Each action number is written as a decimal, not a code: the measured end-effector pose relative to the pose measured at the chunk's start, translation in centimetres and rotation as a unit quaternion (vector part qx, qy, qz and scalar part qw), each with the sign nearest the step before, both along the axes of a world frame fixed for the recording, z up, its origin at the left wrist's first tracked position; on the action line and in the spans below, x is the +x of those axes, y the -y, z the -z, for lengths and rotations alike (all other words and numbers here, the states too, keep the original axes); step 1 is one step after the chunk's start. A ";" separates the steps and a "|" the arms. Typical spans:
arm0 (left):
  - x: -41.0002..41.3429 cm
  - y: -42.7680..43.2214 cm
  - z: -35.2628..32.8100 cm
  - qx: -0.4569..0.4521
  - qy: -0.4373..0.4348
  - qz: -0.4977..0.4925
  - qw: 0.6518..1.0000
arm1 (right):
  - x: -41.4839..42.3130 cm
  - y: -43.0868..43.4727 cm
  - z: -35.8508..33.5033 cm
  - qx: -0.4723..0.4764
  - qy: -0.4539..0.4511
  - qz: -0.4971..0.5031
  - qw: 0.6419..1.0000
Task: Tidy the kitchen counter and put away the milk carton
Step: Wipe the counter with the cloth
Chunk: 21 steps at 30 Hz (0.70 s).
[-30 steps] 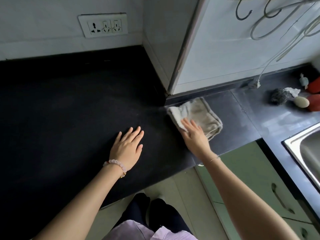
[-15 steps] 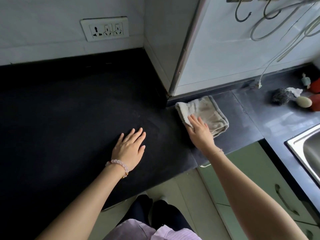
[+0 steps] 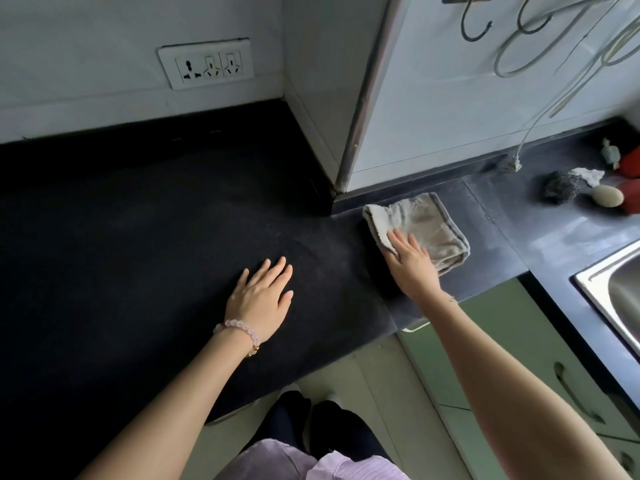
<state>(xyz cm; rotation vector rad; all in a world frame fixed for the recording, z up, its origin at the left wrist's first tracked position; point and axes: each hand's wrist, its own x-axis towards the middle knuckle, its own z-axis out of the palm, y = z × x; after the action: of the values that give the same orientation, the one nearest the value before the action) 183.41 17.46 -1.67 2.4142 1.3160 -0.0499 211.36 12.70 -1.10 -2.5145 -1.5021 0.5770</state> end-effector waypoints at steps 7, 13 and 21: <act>-0.2 0.1 0.0 0.001 0.002 -0.003 1.000 | -4.7 4.5 -0.4 0.018 0.016 -0.126 0.992; 0.1 0.4 -0.2 -0.001 0.008 -0.006 1.000 | 1.4 7.2 -0.4 -0.016 0.016 -0.054 0.998; 0.5 0.3 -0.4 -0.018 0.000 -0.012 1.000 | 2.7 0.7 -0.8 -0.023 -0.017 -0.001 1.000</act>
<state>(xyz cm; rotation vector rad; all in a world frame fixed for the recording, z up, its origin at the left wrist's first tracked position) 183.93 17.13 -1.28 2.3675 1.3331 -0.0659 214.09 12.00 -0.34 -2.5248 -1.4954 0.6585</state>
